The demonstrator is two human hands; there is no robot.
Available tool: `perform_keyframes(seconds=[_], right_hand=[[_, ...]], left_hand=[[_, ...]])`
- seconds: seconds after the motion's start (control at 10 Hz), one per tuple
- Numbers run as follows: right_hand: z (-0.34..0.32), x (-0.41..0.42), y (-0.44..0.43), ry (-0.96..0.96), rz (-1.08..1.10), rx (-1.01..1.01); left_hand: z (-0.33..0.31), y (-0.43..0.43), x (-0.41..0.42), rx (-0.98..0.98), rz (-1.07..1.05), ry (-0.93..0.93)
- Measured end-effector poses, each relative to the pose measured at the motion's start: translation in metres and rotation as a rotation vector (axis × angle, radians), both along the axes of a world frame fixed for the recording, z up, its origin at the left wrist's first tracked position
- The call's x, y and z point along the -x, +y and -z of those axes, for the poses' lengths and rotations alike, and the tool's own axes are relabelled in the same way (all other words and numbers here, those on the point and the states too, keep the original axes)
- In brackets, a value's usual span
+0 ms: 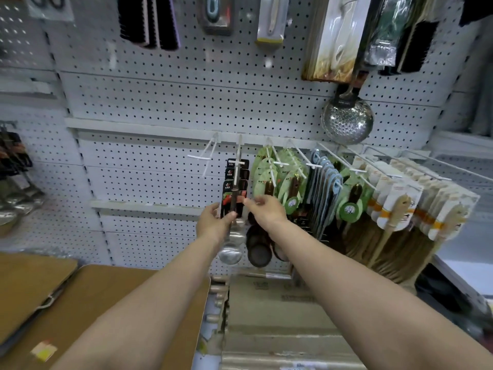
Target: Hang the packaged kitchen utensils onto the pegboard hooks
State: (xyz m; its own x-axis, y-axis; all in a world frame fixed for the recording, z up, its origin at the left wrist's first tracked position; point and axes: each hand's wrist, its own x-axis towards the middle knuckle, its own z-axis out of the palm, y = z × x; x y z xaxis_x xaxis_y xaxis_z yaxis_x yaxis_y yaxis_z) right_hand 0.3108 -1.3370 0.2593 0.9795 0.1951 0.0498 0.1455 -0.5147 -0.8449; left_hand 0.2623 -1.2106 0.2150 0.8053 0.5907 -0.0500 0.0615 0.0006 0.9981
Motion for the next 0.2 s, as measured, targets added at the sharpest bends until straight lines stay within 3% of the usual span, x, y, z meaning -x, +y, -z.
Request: perform_keyframes(seconds=[0.2], right_hand=[[-0.034,0.037,-0.042,-0.191,-0.085,0.356]], left_hand=[[-0.042,-0.009,0.035,-0.57,-0.024,0.032]])
